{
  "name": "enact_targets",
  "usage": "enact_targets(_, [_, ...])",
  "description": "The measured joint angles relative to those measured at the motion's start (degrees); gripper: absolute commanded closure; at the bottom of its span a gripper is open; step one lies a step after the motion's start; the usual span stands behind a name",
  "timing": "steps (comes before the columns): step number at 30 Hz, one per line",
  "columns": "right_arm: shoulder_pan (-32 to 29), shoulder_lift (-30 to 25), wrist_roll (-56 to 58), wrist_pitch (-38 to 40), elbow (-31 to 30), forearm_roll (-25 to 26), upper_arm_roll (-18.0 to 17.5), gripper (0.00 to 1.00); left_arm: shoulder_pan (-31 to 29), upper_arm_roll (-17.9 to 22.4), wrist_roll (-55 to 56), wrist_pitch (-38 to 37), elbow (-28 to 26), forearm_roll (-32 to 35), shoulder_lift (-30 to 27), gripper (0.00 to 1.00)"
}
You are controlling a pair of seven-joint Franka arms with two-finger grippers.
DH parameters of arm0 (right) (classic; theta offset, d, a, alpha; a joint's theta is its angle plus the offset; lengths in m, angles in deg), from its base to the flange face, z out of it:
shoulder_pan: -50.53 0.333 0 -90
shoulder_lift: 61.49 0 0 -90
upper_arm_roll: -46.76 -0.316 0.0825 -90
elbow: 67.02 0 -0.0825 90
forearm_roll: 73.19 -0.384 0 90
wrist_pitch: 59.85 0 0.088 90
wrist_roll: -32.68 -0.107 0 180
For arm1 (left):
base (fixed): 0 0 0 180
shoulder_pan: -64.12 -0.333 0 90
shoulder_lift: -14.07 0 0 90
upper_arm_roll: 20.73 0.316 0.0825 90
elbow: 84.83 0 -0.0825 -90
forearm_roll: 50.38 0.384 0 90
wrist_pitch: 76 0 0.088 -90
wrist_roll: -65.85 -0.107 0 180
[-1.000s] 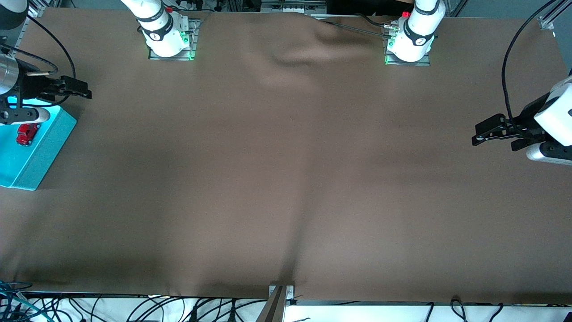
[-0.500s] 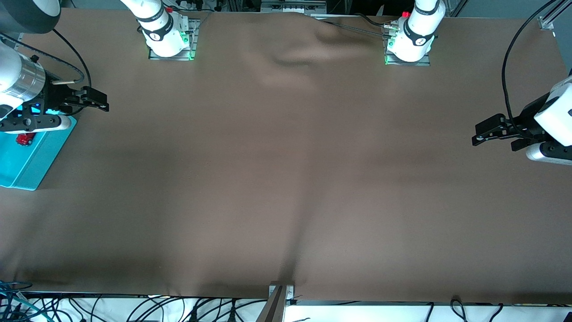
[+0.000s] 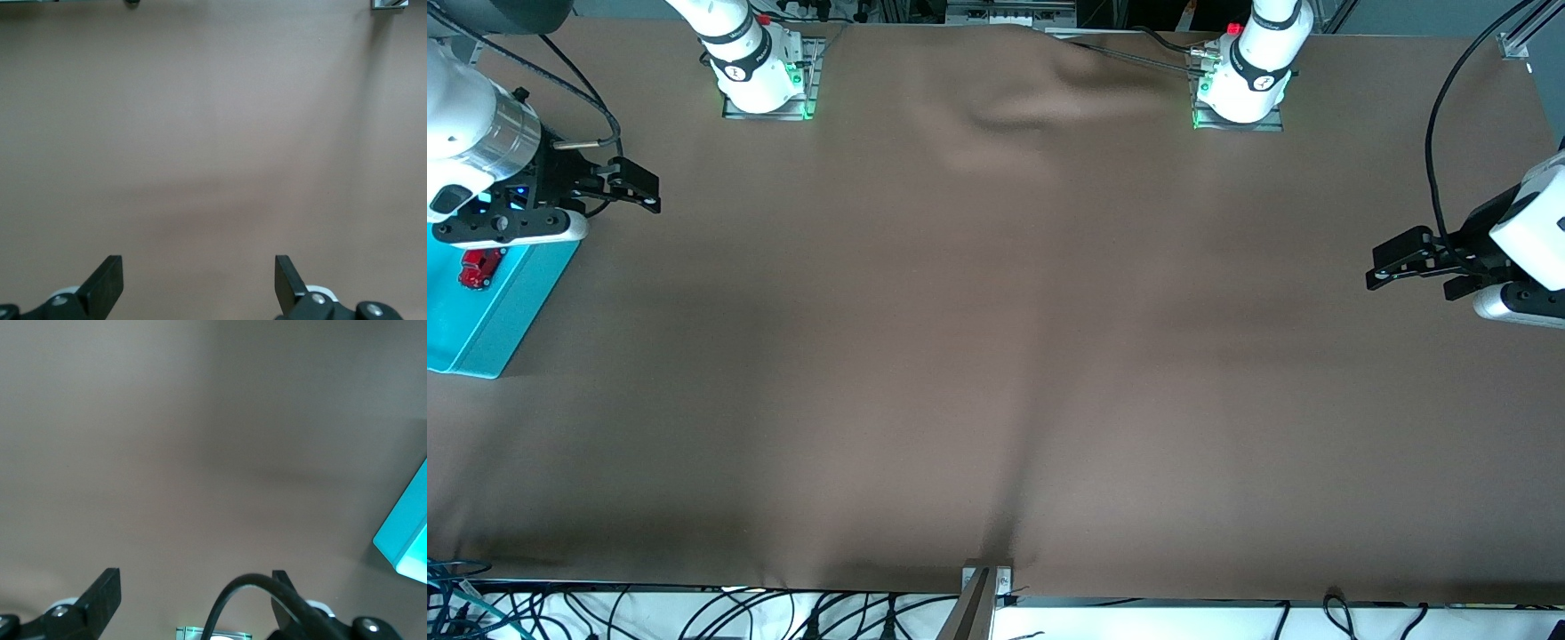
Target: Wind red beetle toy and store in blue box
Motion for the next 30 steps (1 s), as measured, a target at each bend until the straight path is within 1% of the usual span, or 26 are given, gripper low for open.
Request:
enact_targets(9, [0.0,-1.1,0.0,0.6,-0.2,0.0,-0.2,0.00,0.0,0.0,0.0,0.0,0.0,0.0,0.0,0.00])
enact_targets(30, [-0.1,-1.1,0.0,1.7,-0.2,1.1,-0.2,0.00,0.0,0.0,0.0,0.0,0.0,0.0,0.0,0.00])
